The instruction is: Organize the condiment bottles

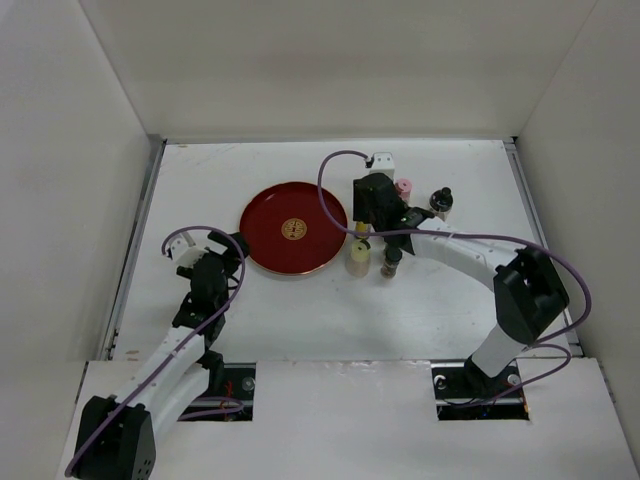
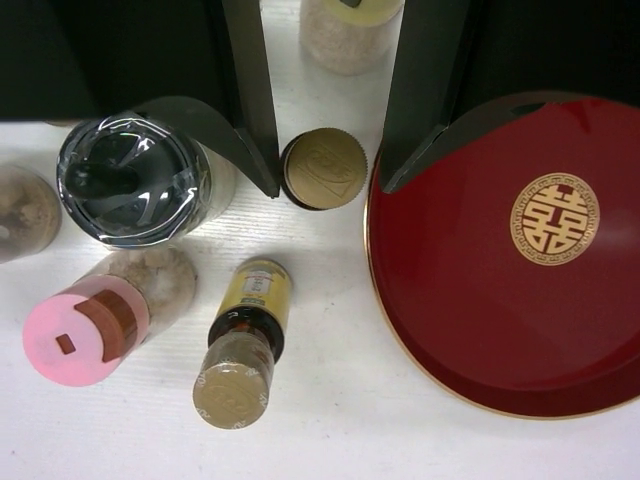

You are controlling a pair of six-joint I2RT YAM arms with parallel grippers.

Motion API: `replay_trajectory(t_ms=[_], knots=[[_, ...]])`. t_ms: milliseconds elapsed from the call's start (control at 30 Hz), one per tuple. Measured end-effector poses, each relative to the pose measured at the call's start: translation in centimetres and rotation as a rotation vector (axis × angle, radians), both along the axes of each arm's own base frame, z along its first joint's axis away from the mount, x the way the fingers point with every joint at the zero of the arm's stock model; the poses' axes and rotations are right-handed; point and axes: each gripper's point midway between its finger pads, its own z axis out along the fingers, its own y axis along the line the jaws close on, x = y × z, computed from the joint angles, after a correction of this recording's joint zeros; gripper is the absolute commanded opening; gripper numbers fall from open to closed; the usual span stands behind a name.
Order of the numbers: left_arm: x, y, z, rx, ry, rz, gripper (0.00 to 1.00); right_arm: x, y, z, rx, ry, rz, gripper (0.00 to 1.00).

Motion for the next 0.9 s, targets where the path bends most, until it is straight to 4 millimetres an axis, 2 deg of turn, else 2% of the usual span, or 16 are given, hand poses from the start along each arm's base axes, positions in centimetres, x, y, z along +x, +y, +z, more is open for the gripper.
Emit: replay_trajectory(t_ms=[167,300,433,600,633,767,900], knots=[[0.07,-0.37,-0.17,-0.005,0.002,-0.019,1.0,0.32,-0.43,-0.17,-0.018,0.001,-0.017,0.46],[0.18,-0.68,-0.17,-0.011,0.0,-0.035,1.0,0.41,-0.51,-0.22,-0.025,0.002,-0.022,0.39],[0.25,-0.88,-0.02,-0.019,-0.006,-0.045,1.0,0.41,-0.6,-0.21,-0.033,0.01,-0.023,0.43],[0.3,-0.83,0.01,-0.027,-0.008,-0.046,1.0,0.48,-0.54,-0.49,-0.038,0.019,-0.024,0.43],[0.32,-0.73,0.03,-0.028,-0.009,-0.043,1.0,0.45,-0.56,-0.5,-0.039,0.021,-0.024,0.42],[0.36,-0.88,0.1,-0.037,-0.011,-0.052,1.0,0.41,-0.61,-0.48,-0.043,0.024,-0.025,0.28],[0.45,-0.95,0.13,-0.04,-0.014,-0.055,1.0,0.38,-0.62,-0.4,-0.044,0.026,-0.024,0.24]])
